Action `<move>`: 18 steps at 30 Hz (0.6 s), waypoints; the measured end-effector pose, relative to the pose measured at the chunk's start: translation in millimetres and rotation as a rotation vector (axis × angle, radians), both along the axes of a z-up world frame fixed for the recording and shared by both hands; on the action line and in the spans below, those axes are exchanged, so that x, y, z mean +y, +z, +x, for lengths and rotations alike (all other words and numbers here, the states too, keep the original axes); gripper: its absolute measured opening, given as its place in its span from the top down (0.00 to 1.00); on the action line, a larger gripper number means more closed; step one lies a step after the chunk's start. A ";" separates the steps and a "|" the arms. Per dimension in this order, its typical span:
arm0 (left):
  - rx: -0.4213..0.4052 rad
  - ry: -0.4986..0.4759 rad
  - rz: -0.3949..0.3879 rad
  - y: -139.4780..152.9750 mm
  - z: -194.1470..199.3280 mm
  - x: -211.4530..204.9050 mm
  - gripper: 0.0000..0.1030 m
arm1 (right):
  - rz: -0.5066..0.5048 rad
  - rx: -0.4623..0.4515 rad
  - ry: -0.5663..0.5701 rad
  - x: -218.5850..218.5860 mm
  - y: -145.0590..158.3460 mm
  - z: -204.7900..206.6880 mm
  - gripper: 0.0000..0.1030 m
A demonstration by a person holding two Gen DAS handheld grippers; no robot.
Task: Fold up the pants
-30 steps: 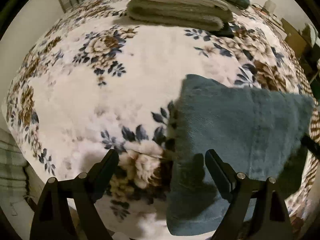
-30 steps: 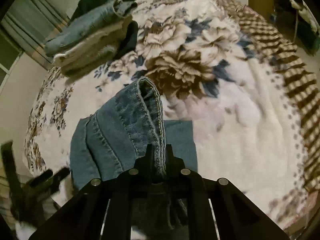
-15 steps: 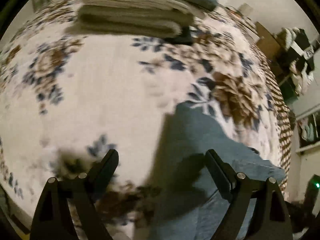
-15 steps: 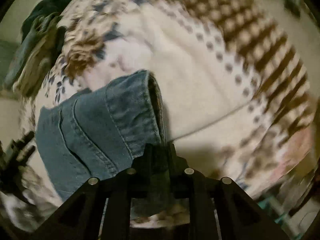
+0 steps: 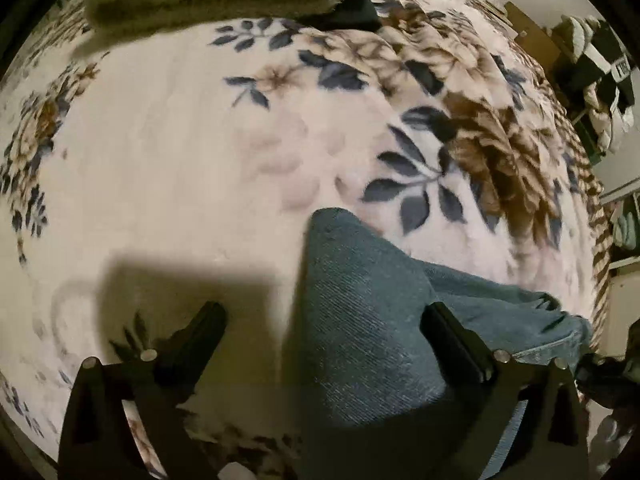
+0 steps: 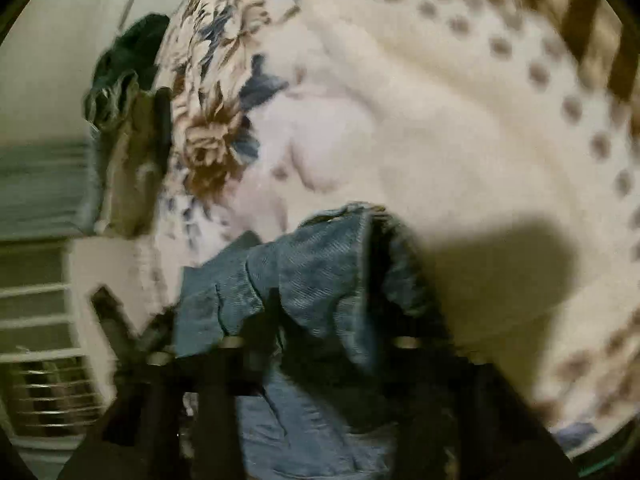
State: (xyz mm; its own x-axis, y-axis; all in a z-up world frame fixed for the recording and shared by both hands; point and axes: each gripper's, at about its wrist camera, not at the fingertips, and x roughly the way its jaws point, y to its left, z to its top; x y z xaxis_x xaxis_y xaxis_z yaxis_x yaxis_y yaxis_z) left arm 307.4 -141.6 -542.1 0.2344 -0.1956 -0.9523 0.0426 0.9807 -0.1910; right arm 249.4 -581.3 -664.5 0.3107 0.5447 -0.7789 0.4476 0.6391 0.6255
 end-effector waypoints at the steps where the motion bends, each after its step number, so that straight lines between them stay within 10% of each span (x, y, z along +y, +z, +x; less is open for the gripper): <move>1: 0.000 0.005 -0.001 4.8 -0.7 1.1 0.00 | -0.065 -0.026 0.016 3.2 13.7 1.0 0.81; 5: -0.043 0.057 -0.062 40.7 -12.0 12.5 0.01 | -0.215 -0.091 -0.023 -11.3 45.6 7.1 0.82; 10: -0.088 0.018 -0.064 71.9 -30.4 -7.2 0.01 | -0.220 0.061 0.021 -16.8 28.8 15.5 0.65; 18: -0.060 -0.035 0.157 17.7 -15.5 -31.9 0.00 | -0.374 -0.088 0.158 64.6 83.0 14.0 0.47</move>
